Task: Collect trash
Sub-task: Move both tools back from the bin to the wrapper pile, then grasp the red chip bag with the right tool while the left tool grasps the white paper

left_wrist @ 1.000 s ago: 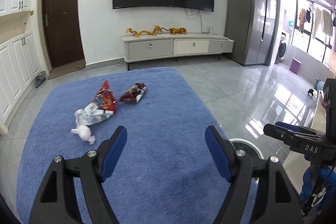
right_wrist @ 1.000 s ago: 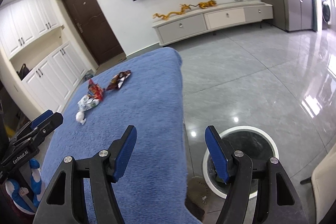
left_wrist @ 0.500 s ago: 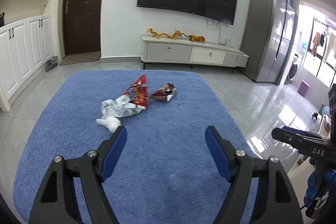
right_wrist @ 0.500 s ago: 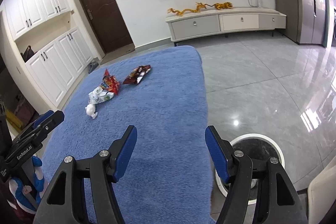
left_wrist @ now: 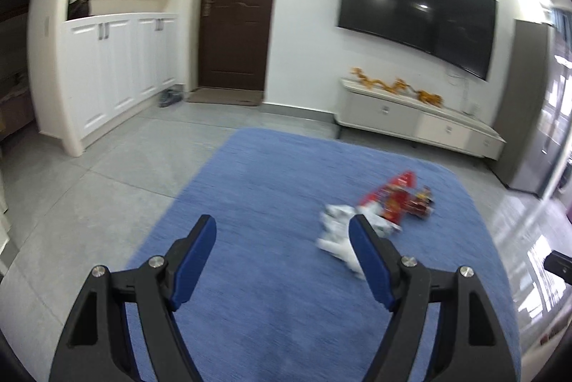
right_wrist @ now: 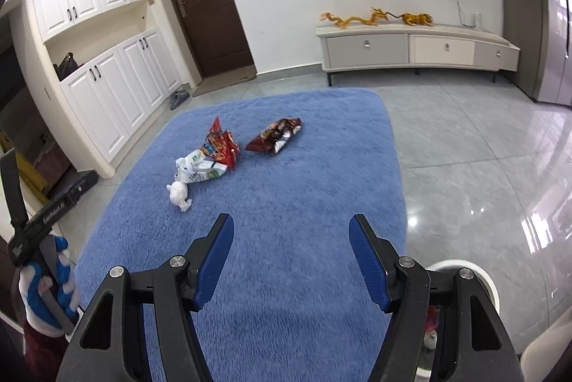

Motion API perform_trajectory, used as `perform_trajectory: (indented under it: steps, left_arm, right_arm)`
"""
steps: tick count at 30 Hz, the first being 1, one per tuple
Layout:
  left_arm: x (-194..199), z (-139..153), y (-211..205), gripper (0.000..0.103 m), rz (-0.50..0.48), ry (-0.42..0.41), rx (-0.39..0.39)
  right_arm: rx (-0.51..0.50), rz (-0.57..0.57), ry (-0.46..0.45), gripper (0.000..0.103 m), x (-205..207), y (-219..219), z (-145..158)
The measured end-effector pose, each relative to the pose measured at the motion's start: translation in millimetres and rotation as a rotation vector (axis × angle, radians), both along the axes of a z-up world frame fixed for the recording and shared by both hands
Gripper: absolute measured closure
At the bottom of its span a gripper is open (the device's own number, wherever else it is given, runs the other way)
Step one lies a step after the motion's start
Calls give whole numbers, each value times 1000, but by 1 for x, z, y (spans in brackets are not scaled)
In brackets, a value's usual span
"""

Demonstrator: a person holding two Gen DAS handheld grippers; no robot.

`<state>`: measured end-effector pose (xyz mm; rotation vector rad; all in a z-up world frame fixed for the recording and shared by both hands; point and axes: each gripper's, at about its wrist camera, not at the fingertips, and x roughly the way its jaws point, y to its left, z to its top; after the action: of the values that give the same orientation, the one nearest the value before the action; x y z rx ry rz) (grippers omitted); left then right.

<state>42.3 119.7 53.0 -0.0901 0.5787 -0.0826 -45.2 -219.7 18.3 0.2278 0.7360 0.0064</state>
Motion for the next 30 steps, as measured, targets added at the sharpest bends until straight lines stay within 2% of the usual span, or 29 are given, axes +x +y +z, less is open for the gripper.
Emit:
perform_trajectory:
  steps: [2,5,11,16,18,20,22,24,30]
  left_arm:
    - [11,-5,8,27,10,17,-11]
    - [23,-17,5,27,-32,63,-24]
    - [41,-50,-41,27,-188,159,-16]
    - [66,-77,-64,28,-245,240,-48]
    - [74,-84,-67,31,-257,265,-69]
    - [82,-91,-70,35,-274,291,-91]
    - [87,-97,-74,40,-290,312,-98]
    - [90,-105,-76,50,-298,333,-99]
    - [90,-105,-67,53,-302,318,-149]
  right_arm:
    - [-8,13,-3,36,12,1,1]
    - [-7,26,-2,36,32,0,-1]
    - [22,50,34,36,80,1,-20]
    - [27,129,67,38,119,28,-40]
    - [31,166,76,41,131,41,-47]
    - [46,209,83,48,146,53,-53]
    - [59,240,86,49,158,64,-58]
    - [71,263,88,49,171,74,-62]
    - [70,261,66,49,210,85,-66]
